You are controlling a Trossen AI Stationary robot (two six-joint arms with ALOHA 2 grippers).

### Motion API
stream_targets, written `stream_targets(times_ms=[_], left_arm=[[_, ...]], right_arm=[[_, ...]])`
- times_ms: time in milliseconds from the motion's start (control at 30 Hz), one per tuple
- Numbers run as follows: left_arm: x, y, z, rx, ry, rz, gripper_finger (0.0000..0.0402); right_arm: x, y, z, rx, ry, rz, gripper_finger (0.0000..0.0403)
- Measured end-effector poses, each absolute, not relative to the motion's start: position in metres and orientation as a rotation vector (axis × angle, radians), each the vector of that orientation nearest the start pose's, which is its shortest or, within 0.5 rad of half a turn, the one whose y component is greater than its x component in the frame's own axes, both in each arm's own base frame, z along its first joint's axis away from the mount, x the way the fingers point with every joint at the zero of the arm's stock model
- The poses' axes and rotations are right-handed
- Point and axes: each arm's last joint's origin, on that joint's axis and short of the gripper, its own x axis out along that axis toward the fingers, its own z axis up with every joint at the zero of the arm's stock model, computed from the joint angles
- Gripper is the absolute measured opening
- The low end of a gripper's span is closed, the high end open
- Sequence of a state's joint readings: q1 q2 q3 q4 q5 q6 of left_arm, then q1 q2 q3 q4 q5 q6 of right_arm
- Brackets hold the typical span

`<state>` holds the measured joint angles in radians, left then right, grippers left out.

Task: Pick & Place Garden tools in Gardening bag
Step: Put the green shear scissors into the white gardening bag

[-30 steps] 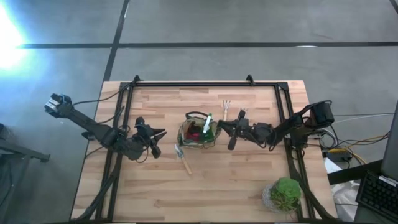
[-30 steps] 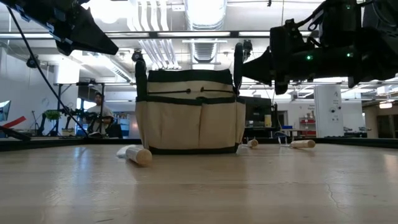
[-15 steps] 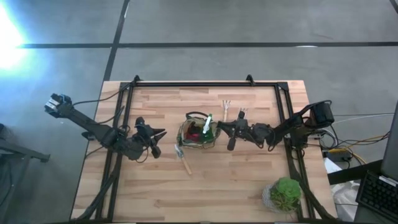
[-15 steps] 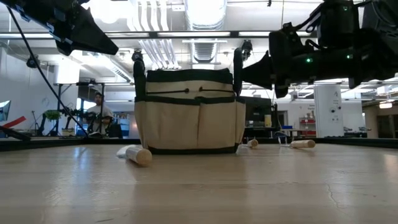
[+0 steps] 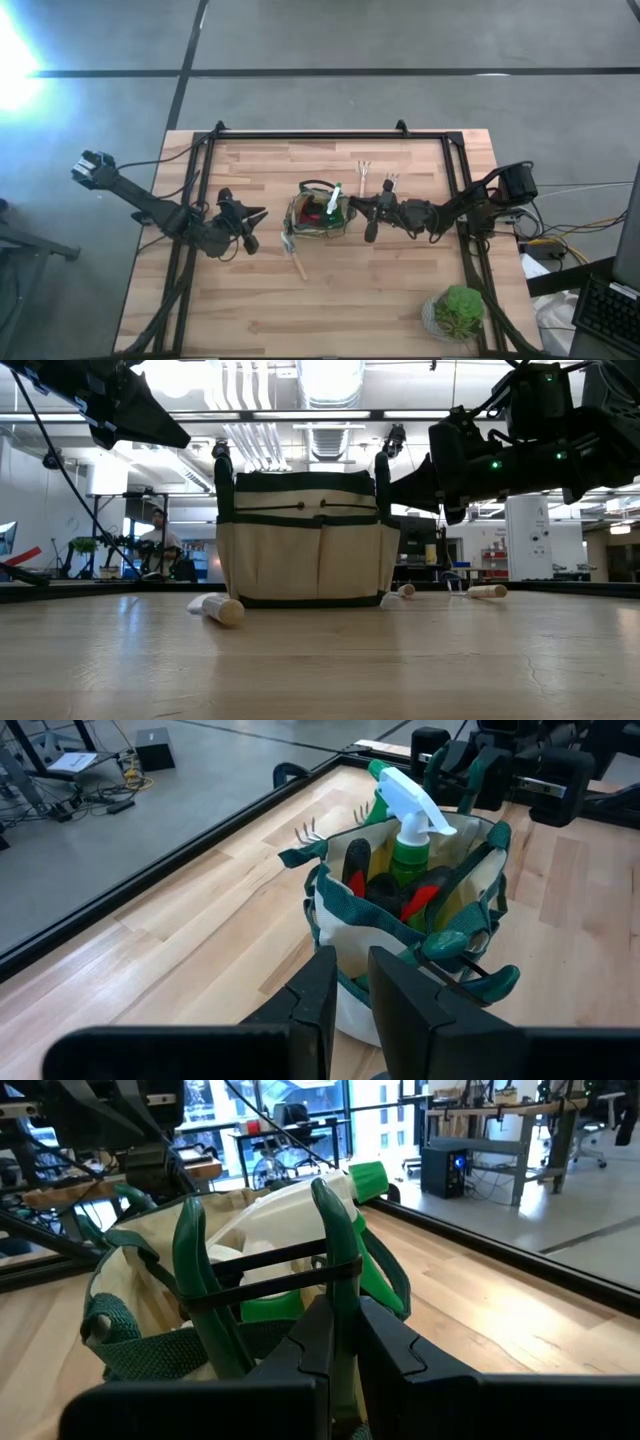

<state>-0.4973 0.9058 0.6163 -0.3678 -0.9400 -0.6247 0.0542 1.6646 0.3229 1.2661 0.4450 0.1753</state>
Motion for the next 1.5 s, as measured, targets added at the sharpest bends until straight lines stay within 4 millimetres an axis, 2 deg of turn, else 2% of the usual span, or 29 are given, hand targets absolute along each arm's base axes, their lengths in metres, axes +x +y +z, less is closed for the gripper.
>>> stream_targets(times_ms=[367,600,933,1267,1500], left_arm=[[0.166,-0.063,0.247,-0.166,0.341,0.555,0.0065],[0.166,-0.063,0.247,-0.167,0.341,0.556,0.0065],[0.166,-0.063,0.247,-0.166,0.341,0.556,0.0065],[0.166,-0.063,0.247,-0.166,0.341,0.555,0.0065],[0.166,-0.063,0.247,-0.166,0.341,0.555,0.0065]], right_arm=[[0.260,0.003,0.143,0.169,-0.013,-0.354,0.0014],[0.269,0.003,0.140,0.153,0.070,-0.365,0.0014],[0.270,0.003,0.141,0.140,0.073,-0.364,0.0014],[0.270,0.003,0.140,0.121,0.082,-0.366,0.0090],[0.270,0.003,0.141,0.123,0.079,-0.366,0.0126]])
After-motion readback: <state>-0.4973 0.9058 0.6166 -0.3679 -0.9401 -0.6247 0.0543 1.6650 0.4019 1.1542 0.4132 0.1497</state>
